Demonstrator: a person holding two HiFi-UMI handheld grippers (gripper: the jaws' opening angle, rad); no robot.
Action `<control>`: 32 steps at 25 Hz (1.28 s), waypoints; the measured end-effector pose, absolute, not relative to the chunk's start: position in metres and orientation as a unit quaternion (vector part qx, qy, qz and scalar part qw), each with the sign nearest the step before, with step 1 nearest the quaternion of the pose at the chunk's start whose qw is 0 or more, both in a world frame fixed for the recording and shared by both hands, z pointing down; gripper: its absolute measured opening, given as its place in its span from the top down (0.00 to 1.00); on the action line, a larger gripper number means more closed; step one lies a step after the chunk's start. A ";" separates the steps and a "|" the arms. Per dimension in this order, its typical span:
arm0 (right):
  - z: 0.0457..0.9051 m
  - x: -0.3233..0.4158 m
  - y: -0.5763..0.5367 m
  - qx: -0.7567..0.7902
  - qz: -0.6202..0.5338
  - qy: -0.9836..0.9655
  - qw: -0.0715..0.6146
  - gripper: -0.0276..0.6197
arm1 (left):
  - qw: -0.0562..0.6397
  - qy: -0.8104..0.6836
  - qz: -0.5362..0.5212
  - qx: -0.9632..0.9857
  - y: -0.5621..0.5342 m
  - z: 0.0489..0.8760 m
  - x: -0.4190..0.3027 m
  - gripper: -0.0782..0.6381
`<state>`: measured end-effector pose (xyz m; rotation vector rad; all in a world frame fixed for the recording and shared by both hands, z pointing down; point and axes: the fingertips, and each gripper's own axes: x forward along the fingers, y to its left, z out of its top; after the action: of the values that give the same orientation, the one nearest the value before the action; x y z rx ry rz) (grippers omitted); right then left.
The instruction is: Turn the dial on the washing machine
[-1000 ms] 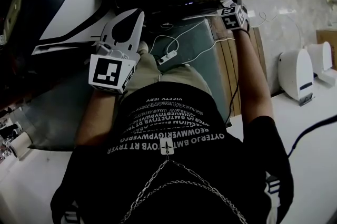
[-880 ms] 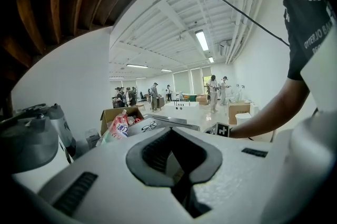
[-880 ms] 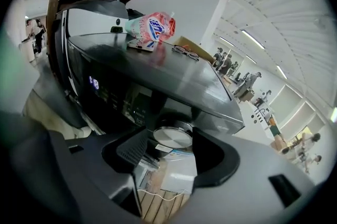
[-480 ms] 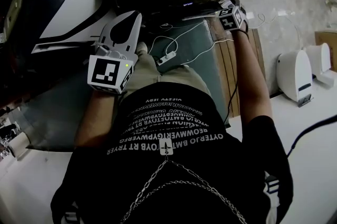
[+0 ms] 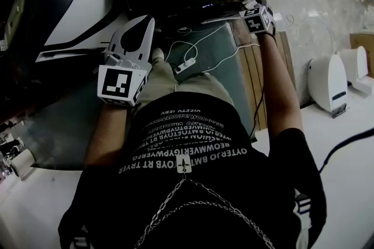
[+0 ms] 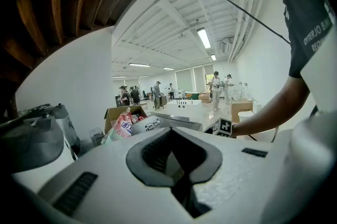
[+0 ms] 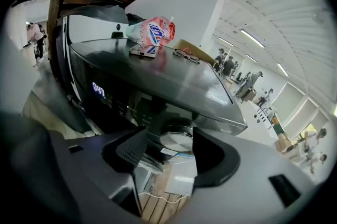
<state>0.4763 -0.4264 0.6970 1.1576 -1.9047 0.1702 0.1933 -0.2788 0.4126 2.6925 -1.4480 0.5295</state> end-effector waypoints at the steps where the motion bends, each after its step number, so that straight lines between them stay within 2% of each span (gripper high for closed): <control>1: 0.696 0.473 -0.425 0.463 0.067 -0.769 0.436 0.54 | 0.019 -0.467 0.171 0.867 -0.279 0.412 0.193 0.88; 15: 0.707 0.488 -0.432 0.466 0.084 -0.753 0.457 0.54 | 0.021 -0.462 0.171 0.870 -0.283 0.413 0.196 0.88; 21: 0.684 0.466 -0.429 0.463 0.058 -0.769 0.437 0.55 | 0.019 -0.469 0.170 0.866 -0.284 0.410 0.190 0.88; 32: 0.705 0.484 -0.431 0.466 0.075 -0.745 0.471 0.53 | 0.026 -0.477 0.169 0.862 -0.282 0.413 0.180 0.88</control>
<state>0.4843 -0.4311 0.7055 1.1420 -1.8239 0.1837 0.1805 -0.2818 0.4127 2.6646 -1.4733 0.5218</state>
